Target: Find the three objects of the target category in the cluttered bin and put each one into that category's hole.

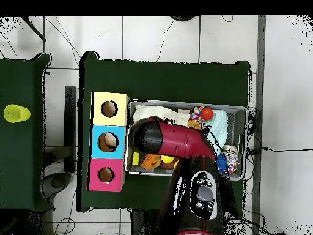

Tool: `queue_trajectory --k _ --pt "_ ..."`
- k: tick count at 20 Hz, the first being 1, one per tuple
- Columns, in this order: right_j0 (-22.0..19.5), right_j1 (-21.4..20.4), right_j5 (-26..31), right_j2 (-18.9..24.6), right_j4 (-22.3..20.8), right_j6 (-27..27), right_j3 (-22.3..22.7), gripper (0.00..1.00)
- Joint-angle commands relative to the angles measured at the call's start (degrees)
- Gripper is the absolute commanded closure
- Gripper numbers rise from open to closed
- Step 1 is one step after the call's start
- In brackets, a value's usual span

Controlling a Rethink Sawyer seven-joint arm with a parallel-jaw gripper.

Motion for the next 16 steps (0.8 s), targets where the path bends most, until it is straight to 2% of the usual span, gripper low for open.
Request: queue_trajectory --k 1,6,9,12,14,16 --pt "0.5 1.5 12.5 -0.5 -1.4 5.4 -7.1 0.00" --pt "1.2 2.0 18.8 -3.0 -1.8 6.8 -10.4 0.00" --pt "0.7 2.4 21.5 -2.9 -1.7 6.7 -12.0 0.00" --pt "1.1 2.9 25.4 -4.2 -2.6 6.7 -16.0 0.00" --pt "0.8 3.3 25.8 -4.6 -3.1 6.5 -17.2 0.00" --pt "-0.3 4.5 24.0 -4.1 -3.2 5.8 -17.7 0.00"
